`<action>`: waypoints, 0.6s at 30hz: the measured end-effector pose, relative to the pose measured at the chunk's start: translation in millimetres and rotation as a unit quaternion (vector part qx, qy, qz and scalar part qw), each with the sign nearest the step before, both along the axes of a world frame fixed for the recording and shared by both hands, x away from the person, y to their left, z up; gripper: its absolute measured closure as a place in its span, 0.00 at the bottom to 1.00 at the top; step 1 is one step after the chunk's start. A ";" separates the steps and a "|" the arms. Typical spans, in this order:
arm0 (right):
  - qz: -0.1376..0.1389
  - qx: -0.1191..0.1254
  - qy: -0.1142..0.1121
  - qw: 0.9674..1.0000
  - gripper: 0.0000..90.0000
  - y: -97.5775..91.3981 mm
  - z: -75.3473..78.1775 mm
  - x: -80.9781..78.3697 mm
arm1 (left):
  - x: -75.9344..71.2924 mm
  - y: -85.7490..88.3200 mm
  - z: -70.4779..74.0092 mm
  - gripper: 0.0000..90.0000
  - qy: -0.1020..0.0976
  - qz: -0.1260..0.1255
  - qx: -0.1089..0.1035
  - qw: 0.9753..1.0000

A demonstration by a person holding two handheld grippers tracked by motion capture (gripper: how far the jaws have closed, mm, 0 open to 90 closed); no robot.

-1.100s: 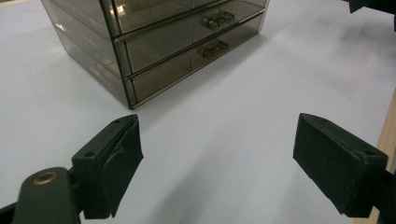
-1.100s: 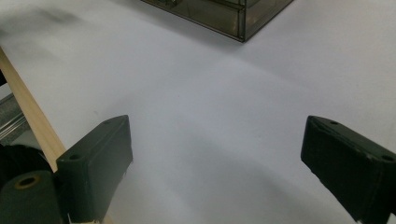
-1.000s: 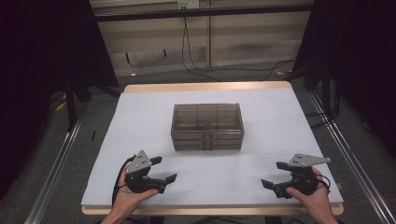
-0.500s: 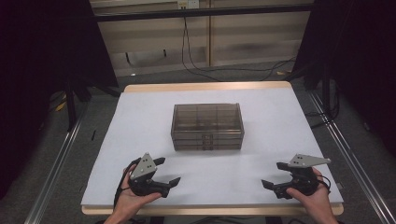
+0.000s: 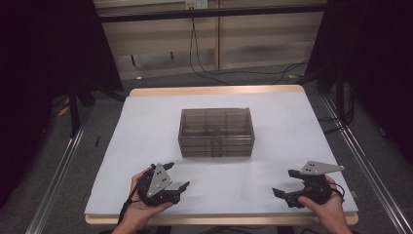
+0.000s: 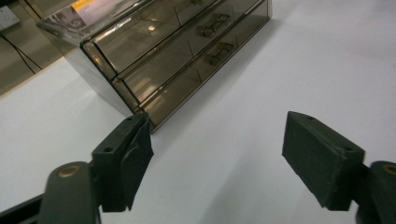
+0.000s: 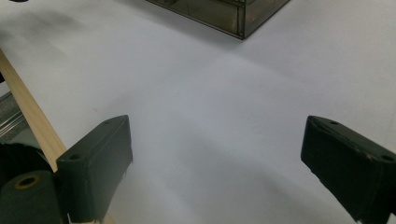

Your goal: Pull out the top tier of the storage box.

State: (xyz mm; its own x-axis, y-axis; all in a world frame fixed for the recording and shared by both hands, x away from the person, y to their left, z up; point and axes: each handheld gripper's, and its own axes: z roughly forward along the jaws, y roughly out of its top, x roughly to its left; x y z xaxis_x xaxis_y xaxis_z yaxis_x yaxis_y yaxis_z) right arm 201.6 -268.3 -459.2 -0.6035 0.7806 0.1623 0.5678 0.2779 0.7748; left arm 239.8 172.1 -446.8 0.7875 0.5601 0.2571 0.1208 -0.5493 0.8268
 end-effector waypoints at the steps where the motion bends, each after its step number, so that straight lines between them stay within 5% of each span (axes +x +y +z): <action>1: -0.001 0.000 0.001 1.000 0.10 0.0 0.1 -0.1 | -0.8 -1.8 1.3 0.30 -0.003 -0.002 0.000 1.000; 4: -0.001 0.001 0.001 1.000 0.10 0.0 0.1 0.1 | -2.0 -6.2 2.9 0.32 -0.014 -0.006 0.005 1.000; 5: -0.001 0.001 0.002 1.000 0.10 0.1 0.0 0.2 | -3.3 -11.2 3.5 0.33 -0.037 -0.012 0.023 0.999; 8: 0.001 0.001 0.001 1.000 0.10 0.2 0.2 0.3 | -5.4 -18.5 5.1 0.35 -0.065 -0.021 0.049 0.996; 11: -0.001 0.000 0.001 1.000 0.10 0.3 0.1 0.3 | -6.9 -22.4 5.9 0.36 -0.075 -0.026 0.058 0.995; 12: -0.001 0.000 0.001 1.000 0.10 0.4 0.0 0.4 | -7.9 -25.8 6.5 0.36 -0.090 -0.030 0.075 0.993; 18: -0.001 -0.002 0.002 1.000 0.10 0.3 0.0 0.3 | -7.8 -31.5 8.9 0.37 -0.106 -0.038 0.092 0.989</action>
